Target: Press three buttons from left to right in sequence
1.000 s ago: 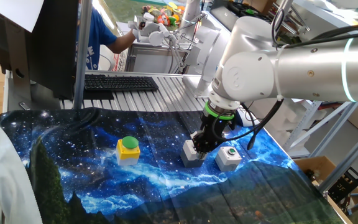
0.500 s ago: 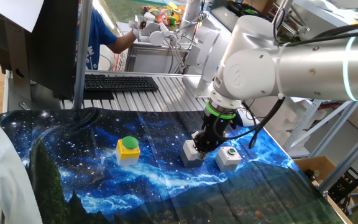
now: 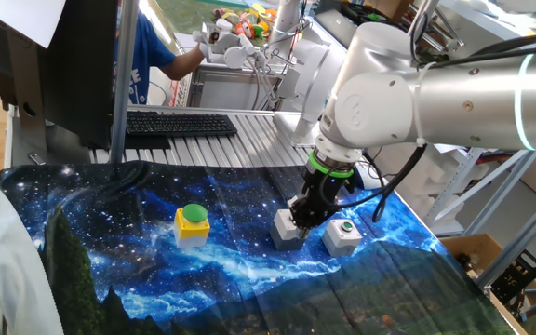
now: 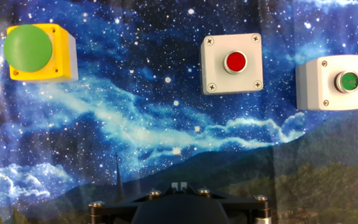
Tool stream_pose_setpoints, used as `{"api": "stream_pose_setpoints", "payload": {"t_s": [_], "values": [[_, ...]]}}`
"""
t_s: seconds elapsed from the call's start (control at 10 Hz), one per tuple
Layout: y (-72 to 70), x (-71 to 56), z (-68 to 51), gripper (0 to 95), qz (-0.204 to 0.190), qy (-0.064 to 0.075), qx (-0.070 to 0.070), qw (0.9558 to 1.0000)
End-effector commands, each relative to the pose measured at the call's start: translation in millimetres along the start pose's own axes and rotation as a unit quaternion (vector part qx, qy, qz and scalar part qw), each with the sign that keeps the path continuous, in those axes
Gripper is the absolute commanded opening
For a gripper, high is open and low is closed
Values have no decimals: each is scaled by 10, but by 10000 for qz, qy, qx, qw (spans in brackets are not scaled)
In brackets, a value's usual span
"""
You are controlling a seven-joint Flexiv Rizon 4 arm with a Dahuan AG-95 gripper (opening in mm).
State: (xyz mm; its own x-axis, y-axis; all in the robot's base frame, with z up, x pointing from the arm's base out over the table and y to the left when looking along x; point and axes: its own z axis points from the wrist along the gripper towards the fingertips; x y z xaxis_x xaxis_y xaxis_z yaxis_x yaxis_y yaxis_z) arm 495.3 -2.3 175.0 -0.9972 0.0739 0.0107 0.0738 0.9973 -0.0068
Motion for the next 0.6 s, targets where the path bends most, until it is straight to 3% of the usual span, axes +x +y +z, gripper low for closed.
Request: {"api": "stream_pose_setpoints", "payload": {"t_s": [0.1,0.6], "values": [[-3,12,-1,0,7,1,3,10000],[7,18,-5,0,221,44,-29,9997]]}}
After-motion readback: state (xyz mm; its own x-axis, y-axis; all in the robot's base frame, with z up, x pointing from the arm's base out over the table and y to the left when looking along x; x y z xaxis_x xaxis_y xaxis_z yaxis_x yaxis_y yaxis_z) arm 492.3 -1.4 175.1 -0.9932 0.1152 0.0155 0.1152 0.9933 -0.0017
